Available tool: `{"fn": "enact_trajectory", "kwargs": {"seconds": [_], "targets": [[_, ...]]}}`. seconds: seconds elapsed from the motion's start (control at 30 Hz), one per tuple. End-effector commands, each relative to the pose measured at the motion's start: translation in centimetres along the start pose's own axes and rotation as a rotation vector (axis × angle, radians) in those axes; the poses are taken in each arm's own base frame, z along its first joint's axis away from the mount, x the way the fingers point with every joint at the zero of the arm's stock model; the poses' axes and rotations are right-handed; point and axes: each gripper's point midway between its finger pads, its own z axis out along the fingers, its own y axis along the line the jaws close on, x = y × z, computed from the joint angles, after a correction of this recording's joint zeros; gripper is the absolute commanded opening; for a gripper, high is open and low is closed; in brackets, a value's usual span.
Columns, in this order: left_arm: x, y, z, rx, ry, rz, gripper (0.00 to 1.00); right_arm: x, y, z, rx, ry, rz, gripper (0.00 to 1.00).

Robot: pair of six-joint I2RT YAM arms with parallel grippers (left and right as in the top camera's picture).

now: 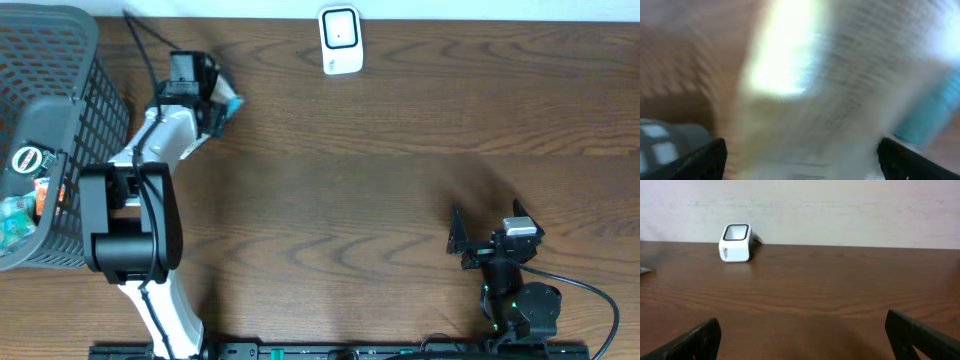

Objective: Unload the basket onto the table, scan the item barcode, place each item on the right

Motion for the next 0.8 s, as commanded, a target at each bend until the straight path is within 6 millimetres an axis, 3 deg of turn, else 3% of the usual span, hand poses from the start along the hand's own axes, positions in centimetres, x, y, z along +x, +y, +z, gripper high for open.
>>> {"fn": "enact_trajectory", "kwargs": {"seconds": [0.0, 0.13, 0.4, 0.5, 0.6, 0.7, 0.77], "targets": [[0.8, -2.7, 0.0, 0.181, 0.007, 0.02, 0.87, 0.0, -0.2, 0.0, 0.01, 0.0, -0.004, 0.99], [1.5, -5.6, -0.8, 0.345, 0.03, -0.028, 0.58, 0.0, -0.2, 0.0, 0.01, 0.0, -0.004, 0.99], [1.0, -9.5, -2.3, 0.46, 0.097, -0.325, 0.15, 0.0, -0.2, 0.0, 0.01, 0.0, -0.004, 0.99], [-0.4, -11.7, -4.3, 0.572, 0.103, -0.448, 0.12, 0.0, -0.2, 0.0, 0.01, 0.0, -0.004, 0.99], [-3.0, -14.0, -7.8, 0.746, 0.08, -0.56, 0.08, 0.0, -0.2, 0.0, 0.01, 0.0, -0.004, 0.99], [-5.6, -15.1, -11.3, 0.888, 0.084, -0.736, 0.08, 0.0, -0.2, 0.0, 0.01, 0.0, -0.004, 0.99], [-6.3, -15.5, -12.6, 0.911, 0.142, -0.89, 0.08, 0.0, -0.2, 0.0, 0.01, 0.0, -0.004, 0.99]]}}
